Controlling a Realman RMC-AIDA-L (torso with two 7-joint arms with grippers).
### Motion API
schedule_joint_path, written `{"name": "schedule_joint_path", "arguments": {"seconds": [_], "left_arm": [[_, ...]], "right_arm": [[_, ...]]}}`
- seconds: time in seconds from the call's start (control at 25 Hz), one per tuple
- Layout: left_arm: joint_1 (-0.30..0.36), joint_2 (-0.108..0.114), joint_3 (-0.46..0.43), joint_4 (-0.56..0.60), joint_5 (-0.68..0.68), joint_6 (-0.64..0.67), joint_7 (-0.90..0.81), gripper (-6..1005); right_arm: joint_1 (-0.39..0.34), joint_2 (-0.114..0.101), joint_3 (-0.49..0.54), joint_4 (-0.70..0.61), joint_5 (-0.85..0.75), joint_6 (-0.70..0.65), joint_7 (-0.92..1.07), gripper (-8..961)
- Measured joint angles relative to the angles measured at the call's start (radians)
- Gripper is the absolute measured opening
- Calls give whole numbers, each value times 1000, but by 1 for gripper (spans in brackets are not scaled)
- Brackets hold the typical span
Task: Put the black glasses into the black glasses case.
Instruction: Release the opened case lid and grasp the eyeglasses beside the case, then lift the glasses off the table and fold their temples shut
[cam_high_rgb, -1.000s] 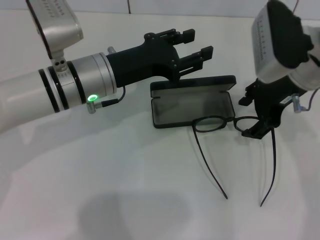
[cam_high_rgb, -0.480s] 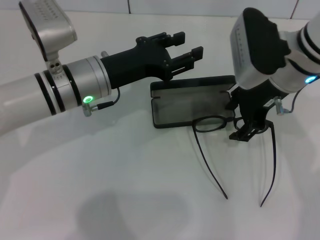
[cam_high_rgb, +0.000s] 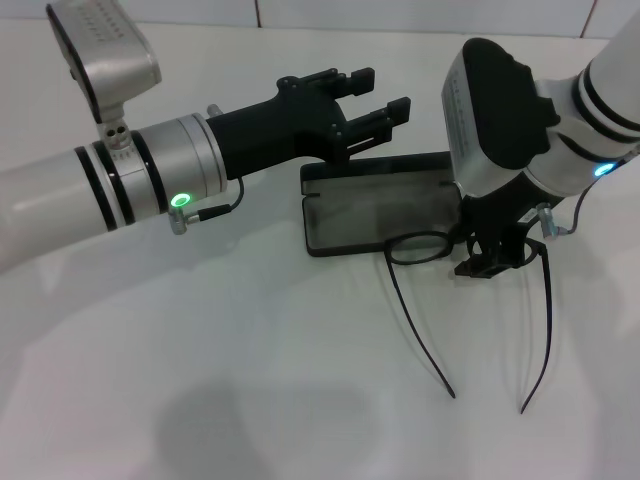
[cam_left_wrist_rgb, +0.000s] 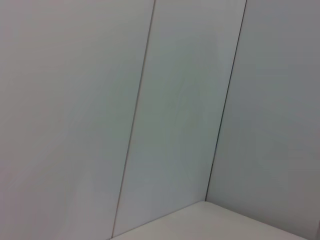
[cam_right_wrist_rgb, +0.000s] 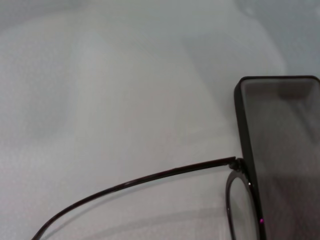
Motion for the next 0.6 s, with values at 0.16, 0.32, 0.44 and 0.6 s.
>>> {"name": "schedule_joint_path", "arguments": {"seconds": [0.16, 0.32, 0.44, 0.6], "left_arm": [[0, 0, 0, -1, 0, 0, 0, 608], [0, 0, -1, -1, 0, 0, -1, 608], [0, 1, -1, -1, 0, 0, -4, 608], [0, 2, -1, 2, 4, 0, -8, 608]], "right_arm": [[-5, 0, -7, 1, 8, 14, 0, 440], [-9, 0, -5, -4, 13, 18, 1, 421], [-13, -1, 2, -14, 12, 10, 2, 381], [-22, -6, 74, -54, 14, -51, 3, 259]]}}
